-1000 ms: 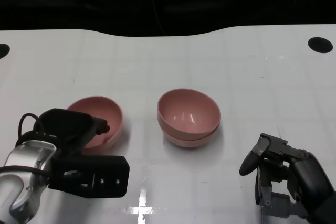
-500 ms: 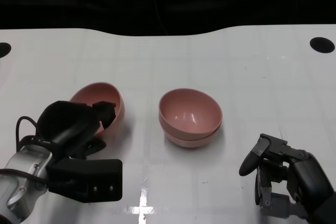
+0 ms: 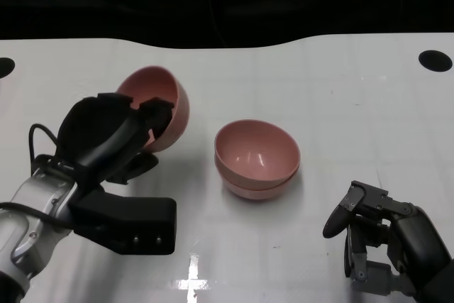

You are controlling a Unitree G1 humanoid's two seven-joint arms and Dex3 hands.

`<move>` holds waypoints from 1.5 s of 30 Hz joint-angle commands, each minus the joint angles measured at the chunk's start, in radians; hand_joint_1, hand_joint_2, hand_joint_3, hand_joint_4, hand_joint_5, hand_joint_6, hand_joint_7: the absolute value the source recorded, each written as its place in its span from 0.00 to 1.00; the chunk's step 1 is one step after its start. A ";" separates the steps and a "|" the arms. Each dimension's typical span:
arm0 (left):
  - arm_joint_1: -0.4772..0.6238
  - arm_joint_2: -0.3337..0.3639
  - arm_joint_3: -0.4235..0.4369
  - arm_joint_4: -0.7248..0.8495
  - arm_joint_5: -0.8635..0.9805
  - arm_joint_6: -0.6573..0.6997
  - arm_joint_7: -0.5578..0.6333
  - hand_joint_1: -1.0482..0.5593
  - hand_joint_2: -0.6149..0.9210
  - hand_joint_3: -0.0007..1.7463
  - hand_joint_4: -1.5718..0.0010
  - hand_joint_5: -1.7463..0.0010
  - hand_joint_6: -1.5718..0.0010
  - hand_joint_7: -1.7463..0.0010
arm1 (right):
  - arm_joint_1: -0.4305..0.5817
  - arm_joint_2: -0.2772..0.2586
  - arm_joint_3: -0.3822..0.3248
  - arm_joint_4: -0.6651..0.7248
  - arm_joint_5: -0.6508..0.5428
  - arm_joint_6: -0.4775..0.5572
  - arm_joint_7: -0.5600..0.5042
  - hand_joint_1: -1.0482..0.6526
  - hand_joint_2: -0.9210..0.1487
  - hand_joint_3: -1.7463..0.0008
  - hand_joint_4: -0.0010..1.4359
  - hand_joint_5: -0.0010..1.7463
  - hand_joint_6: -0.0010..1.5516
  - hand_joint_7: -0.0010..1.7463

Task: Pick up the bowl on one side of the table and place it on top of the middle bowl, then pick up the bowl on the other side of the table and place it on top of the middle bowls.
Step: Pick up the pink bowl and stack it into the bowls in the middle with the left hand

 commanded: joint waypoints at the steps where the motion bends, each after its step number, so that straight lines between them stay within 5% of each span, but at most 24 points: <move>1: -0.042 0.009 0.003 -0.019 -0.007 -0.036 0.015 0.50 0.73 0.59 0.46 0.00 0.51 0.16 | 0.005 -0.003 -0.006 -0.013 0.000 0.004 0.001 0.60 0.57 0.11 0.66 1.00 0.52 0.88; 16: -0.231 -0.013 -0.082 0.017 0.003 -0.155 -0.148 0.49 0.77 0.49 0.46 0.00 0.54 0.06 | 0.003 0.003 0.001 -0.012 -0.010 0.004 -0.005 0.60 0.57 0.10 0.65 1.00 0.52 0.88; 23: -0.295 -0.032 -0.140 0.083 0.025 -0.206 -0.187 0.45 0.91 0.21 0.46 0.00 0.42 0.38 | 0.004 0.006 0.003 -0.015 -0.017 0.006 -0.007 0.60 0.56 0.11 0.65 1.00 0.52 0.88; 27: -0.326 -0.048 -0.167 0.126 0.021 -0.236 -0.223 0.47 0.93 0.17 0.46 0.00 0.41 0.35 | 0.003 0.010 0.004 -0.011 -0.018 -0.004 -0.008 0.60 0.57 0.11 0.65 1.00 0.52 0.88; 34: -0.350 -0.079 -0.209 0.200 0.029 -0.262 -0.227 0.46 0.93 0.13 0.44 0.00 0.40 0.45 | -0.001 0.012 0.004 -0.008 -0.027 -0.009 -0.010 0.60 0.57 0.11 0.66 1.00 0.52 0.88; 41: -0.334 -0.086 -0.235 0.212 0.068 -0.239 -0.191 0.48 0.96 0.08 0.41 0.00 0.44 0.32 | -0.001 0.017 0.004 -0.007 -0.033 -0.008 -0.011 0.60 0.58 0.10 0.66 1.00 0.53 0.88; 45: -0.300 -0.096 -0.223 0.192 0.100 -0.179 -0.093 0.46 0.97 0.03 0.45 0.00 0.42 0.45 | -0.001 0.015 0.003 -0.006 -0.035 -0.009 -0.010 0.60 0.58 0.10 0.66 1.00 0.53 0.88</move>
